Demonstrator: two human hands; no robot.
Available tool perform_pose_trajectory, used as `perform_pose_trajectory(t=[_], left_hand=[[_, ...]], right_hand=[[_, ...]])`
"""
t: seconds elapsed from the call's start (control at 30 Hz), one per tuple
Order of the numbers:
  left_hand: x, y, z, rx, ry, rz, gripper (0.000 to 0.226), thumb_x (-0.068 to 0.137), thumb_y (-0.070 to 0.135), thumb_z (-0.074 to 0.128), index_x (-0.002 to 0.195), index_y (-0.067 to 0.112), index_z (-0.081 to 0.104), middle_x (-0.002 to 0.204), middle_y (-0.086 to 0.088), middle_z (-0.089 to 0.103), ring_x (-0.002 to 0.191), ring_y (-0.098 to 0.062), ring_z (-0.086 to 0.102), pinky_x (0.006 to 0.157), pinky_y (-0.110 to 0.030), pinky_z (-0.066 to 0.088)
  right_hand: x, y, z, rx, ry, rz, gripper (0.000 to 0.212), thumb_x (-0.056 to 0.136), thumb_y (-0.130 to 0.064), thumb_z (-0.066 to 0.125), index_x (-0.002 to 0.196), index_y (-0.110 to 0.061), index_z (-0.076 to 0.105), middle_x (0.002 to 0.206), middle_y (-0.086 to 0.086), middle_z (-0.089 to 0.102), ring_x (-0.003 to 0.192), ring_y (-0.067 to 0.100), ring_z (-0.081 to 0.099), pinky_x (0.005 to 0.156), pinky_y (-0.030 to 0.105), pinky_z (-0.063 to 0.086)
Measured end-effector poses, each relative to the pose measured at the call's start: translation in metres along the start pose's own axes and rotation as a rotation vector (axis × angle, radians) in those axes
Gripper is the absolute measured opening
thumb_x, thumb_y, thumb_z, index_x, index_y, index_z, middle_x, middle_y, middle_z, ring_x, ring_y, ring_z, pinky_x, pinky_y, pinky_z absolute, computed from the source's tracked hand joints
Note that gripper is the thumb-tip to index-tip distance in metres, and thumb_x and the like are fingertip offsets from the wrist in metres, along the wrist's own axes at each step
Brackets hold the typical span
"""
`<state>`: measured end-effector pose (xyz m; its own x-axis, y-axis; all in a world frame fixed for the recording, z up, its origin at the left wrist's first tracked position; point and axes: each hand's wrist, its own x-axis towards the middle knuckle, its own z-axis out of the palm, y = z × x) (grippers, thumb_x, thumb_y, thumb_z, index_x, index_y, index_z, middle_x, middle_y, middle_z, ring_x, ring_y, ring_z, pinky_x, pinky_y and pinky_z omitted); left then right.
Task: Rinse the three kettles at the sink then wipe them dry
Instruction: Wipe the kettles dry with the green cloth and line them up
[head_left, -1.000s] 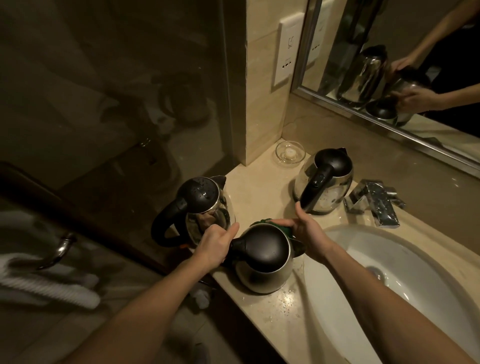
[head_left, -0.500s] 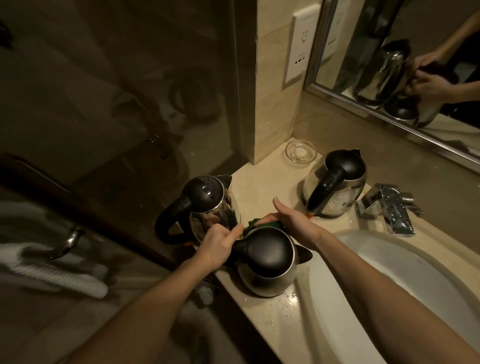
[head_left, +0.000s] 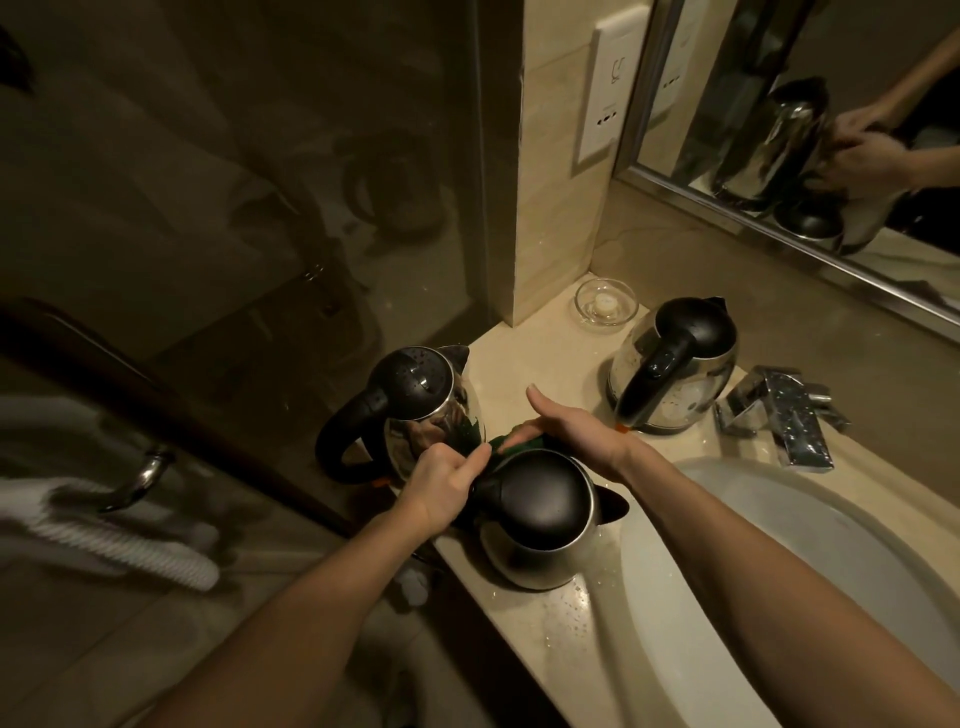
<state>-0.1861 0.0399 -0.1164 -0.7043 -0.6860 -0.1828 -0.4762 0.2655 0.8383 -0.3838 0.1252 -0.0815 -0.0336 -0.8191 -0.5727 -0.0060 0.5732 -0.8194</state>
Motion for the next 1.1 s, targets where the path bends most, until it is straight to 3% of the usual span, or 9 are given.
perform_pose_trajectory(t=[0.07,0.17,0.33,0.5,0.6,0.7,0.83,1.0,1.1], left_hand=[[0.002,-0.003,0.001,0.011,0.008,0.010,0.069,0.102,0.032,0.054,0.037,0.022,0.035,0.037,0.009,0.030,0.036,-0.006,0.030,0.055,-0.034,0.029],[0.002,-0.004,0.002,0.011,0.014,0.008,0.067,0.102,0.034,0.053,0.039,0.021,0.037,0.039,0.007,0.033,0.036,-0.006,0.032,0.058,-0.035,0.031],[-0.001,0.000,0.003,-0.025,0.060,-0.028,0.067,0.103,0.035,0.052,0.039,0.016,0.043,0.040,0.000,0.041,0.043,-0.019,0.044,0.063,-0.049,0.042],[-0.017,0.009,0.011,-0.091,0.160,-0.155,0.067,0.103,0.046,0.046,0.053,0.004,0.061,0.058,-0.010,0.061,0.066,-0.026,0.064,0.077,-0.039,0.048],[-0.028,0.017,0.018,-0.150,0.240,-0.270,0.058,0.103,0.045,0.045,0.063,0.007,0.062,0.071,-0.012,0.065,0.076,-0.027,0.066,0.080,-0.038,0.050],[-0.033,0.025,0.030,-0.150,0.337,-0.342,0.055,0.103,0.048,0.043,0.075,0.007,0.067,0.081,-0.013,0.068,0.080,-0.028,0.066,0.079,-0.038,0.053],[-0.037,0.038,0.052,-0.168,0.457,-0.422,0.061,0.103,0.050,0.039,0.088,0.001,0.071,0.089,-0.018,0.069,0.084,-0.033,0.065,0.073,-0.035,0.048],[-0.031,0.054,0.070,-0.209,0.563,-0.504,0.069,0.104,0.052,0.033,0.104,-0.004,0.072,0.103,-0.027,0.068,0.097,-0.042,0.065,0.075,-0.036,0.043],[-0.022,0.067,0.074,-0.264,0.609,-0.562,0.071,0.102,0.054,0.035,0.101,-0.007,0.071,0.104,-0.032,0.068,0.101,-0.047,0.064,0.088,-0.046,0.049]], right_hand=[[-0.003,0.016,-0.007,0.010,0.084,0.059,0.081,0.091,-0.072,0.019,0.105,-0.017,0.076,0.118,0.004,0.067,0.114,0.020,0.058,0.114,0.040,0.031],[-0.016,0.045,-0.013,0.126,0.182,0.102,0.079,0.094,-0.068,0.012,0.107,-0.023,0.076,0.130,0.002,0.060,0.127,0.023,0.045,0.117,0.047,0.021],[-0.052,0.091,-0.007,0.490,0.354,0.021,0.082,0.093,-0.069,0.015,0.120,-0.013,0.069,0.124,0.006,0.066,0.126,0.027,0.050,0.114,0.051,0.026],[-0.104,0.117,0.004,1.071,0.552,-0.073,0.074,0.097,-0.059,0.028,0.115,0.004,0.064,0.134,0.019,0.054,0.124,0.032,0.049,0.109,0.047,0.036],[-0.127,0.125,0.011,1.205,0.650,-0.090,0.069,0.095,-0.060,0.033,0.113,0.001,0.060,0.141,0.017,0.047,0.129,0.033,0.044,0.107,0.045,0.035],[-0.143,0.118,0.019,1.127,0.706,-0.070,0.070,0.098,-0.057,0.030,0.104,0.004,0.063,0.142,0.018,0.047,0.138,0.033,0.034,0.113,0.048,0.026],[-0.150,0.100,0.032,0.899,0.860,-0.010,0.051,0.103,-0.046,0.027,0.086,-0.007,0.056,0.112,0.018,0.061,0.120,0.033,0.044,0.114,0.055,0.025],[-0.140,0.107,0.034,0.652,0.819,0.150,0.057,0.098,-0.059,0.023,0.100,-0.015,0.061,0.129,0.011,0.055,0.129,0.034,0.043,0.115,0.054,0.024],[-0.134,0.099,0.038,0.542,0.795,0.202,0.059,0.098,-0.060,0.022,0.109,-0.020,0.063,0.138,0.011,0.053,0.134,0.033,0.040,0.116,0.053,0.022]])
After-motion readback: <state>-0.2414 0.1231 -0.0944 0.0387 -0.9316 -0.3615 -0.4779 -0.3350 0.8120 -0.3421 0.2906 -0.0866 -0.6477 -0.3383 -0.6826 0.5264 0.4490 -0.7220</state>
